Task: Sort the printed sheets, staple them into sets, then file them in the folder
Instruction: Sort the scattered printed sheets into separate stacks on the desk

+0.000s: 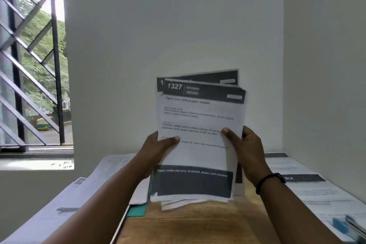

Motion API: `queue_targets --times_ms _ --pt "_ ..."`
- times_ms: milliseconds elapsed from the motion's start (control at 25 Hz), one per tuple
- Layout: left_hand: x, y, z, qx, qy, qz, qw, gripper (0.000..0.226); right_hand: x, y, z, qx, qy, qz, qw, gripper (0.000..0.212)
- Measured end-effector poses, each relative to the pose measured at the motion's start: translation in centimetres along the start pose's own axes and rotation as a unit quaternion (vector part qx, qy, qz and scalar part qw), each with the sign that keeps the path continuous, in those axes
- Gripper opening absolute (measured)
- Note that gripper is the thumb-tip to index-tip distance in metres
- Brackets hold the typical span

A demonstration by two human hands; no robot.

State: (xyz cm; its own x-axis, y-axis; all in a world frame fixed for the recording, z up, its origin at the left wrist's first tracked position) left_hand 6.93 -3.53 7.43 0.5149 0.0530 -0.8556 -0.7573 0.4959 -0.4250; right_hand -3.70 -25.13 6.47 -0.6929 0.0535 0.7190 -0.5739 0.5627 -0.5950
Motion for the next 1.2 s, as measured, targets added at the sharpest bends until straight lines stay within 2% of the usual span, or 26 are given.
queue_targets --times_ms 80,120,320,480,600,680,800,880,960,1120,1200 --pt "-2.2 -0.1 -0.3 0.011 -0.077 -0.038 0.996 0.018 2.0 0.0 -0.2 -0.028 0.019 0.036 0.999 0.018" --pt "-2.8 -0.1 -0.4 0.019 -0.070 -0.037 0.997 0.018 2.6 0.2 -0.3 -0.029 0.031 0.041 0.998 0.022" --pt "-3.4 -0.1 -1.2 0.006 0.092 -0.008 0.996 0.021 2.1 1.3 0.2 0.002 0.030 -0.028 0.999 0.039" --pt "-2.7 0.0 -1.7 -0.012 0.111 -0.004 0.994 0.016 1.3 1.5 0.9 0.000 0.042 -0.065 0.997 0.034" --pt "-1.0 0.3 -1.3 0.017 0.124 0.033 0.992 0.029 0.5 1.9 1.8 0.020 0.050 -0.098 0.994 0.029" --pt "0.2 0.5 -1.1 0.025 0.118 0.055 0.991 0.032 -0.1 2.4 2.2 0.036 0.069 -0.115 0.990 0.024" --pt "0.9 0.4 -1.6 -0.012 0.051 0.050 0.997 0.014 -0.1 2.2 1.8 0.022 0.077 -0.095 0.992 0.018" --pt "0.0 0.3 -2.2 -0.019 -0.016 0.021 0.999 0.022 0.6 1.8 1.3 -0.007 0.076 -0.056 0.995 0.017" --pt "-1.0 -0.1 -2.3 -0.008 -0.025 0.009 1.000 0.033 1.1 1.5 1.2 -0.017 0.071 -0.031 0.997 0.017" --pt "-1.8 -0.3 -2.0 0.034 0.075 0.008 0.997 0.046 0.9 1.8 2.0 -0.009 0.039 -0.043 0.998 0.047" --pt "-2.1 -0.1 -2.0 0.037 0.126 0.007 0.991 0.044 0.8 2.0 2.2 -0.002 0.041 -0.043 0.998 0.049"
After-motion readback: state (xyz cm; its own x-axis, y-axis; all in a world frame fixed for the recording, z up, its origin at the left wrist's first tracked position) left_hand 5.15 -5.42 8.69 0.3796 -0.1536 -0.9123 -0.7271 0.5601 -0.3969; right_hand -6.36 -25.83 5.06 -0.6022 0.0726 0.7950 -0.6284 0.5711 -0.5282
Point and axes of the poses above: each hand's wrist, its own y-axis away from the middle knuckle, its own z-axis out of the back of the hand, x = y × z, the point moved 3 cm from there along -y, towards the middle knuckle, and after that the axes turned 13 degrees about -y, right-handed, at the moved point
